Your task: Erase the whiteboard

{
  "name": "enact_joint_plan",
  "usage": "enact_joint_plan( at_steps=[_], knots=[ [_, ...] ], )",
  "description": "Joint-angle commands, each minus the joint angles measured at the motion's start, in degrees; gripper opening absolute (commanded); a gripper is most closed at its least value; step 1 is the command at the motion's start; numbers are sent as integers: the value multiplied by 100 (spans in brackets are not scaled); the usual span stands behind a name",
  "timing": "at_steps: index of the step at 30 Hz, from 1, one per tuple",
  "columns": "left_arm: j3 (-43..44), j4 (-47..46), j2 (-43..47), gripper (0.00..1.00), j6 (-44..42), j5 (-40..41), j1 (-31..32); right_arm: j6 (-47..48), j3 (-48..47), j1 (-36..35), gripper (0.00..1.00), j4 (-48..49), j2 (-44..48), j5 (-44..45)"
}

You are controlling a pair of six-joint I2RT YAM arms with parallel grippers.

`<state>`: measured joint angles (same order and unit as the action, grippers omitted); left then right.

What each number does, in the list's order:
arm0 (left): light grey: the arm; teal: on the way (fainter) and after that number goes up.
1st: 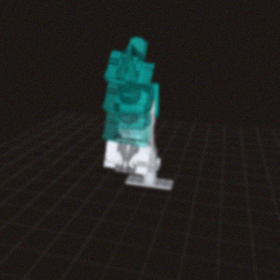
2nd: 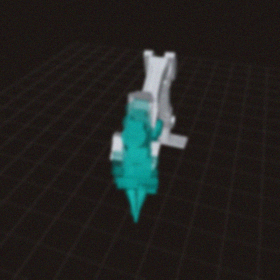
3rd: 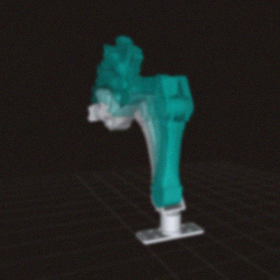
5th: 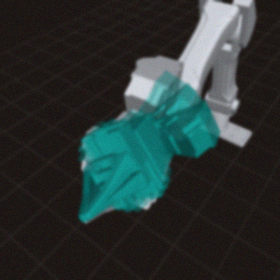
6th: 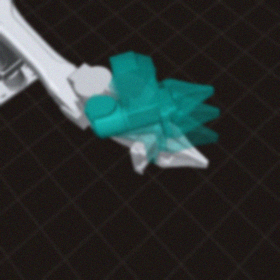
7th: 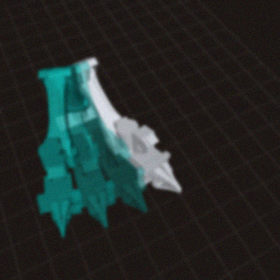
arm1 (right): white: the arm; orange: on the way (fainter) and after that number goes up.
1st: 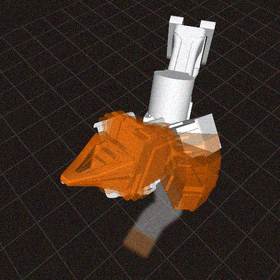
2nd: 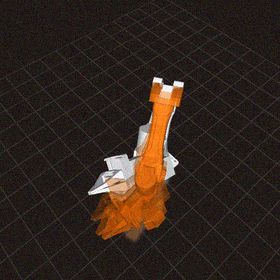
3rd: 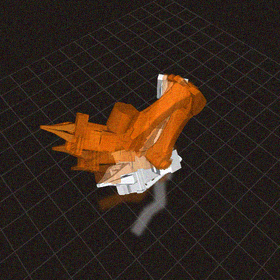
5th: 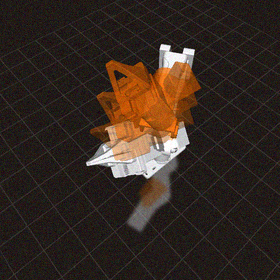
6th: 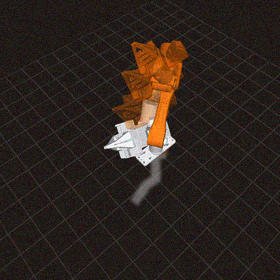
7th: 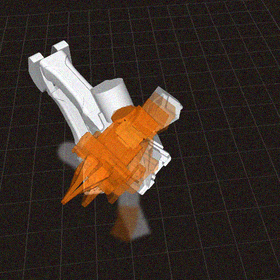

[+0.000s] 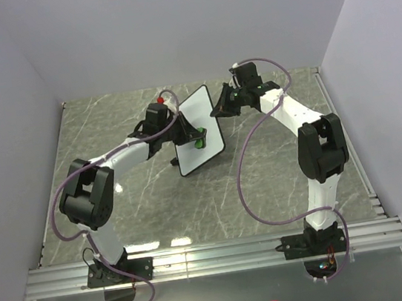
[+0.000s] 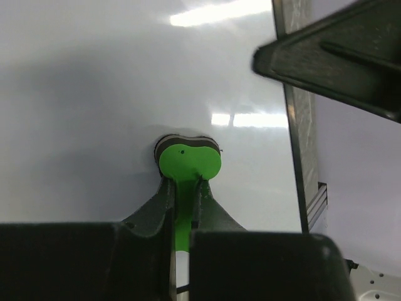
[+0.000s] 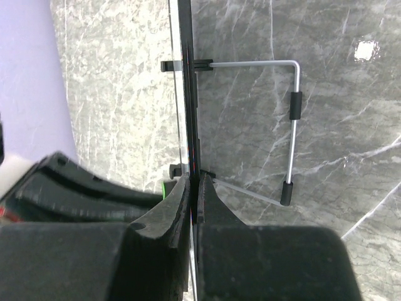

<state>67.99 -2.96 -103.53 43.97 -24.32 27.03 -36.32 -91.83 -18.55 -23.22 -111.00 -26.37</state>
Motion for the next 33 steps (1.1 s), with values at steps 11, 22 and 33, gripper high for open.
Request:
enact_joint_plan(
  at_steps=[11, 22, 33],
  knots=[
    [-962, 428, -669, 0, -336, -65, -171, -315, 262, -237, 0, 99, 448, -281],
    [-866, 744, -108, 0, -398, 58, -111, -341, 227, -237, 0, 151, 448, -228],
    [-224, 1869, 1176, 0, -757, 796, -626, -42, 517, -272, 0, 2, 772, 123]
  ],
)
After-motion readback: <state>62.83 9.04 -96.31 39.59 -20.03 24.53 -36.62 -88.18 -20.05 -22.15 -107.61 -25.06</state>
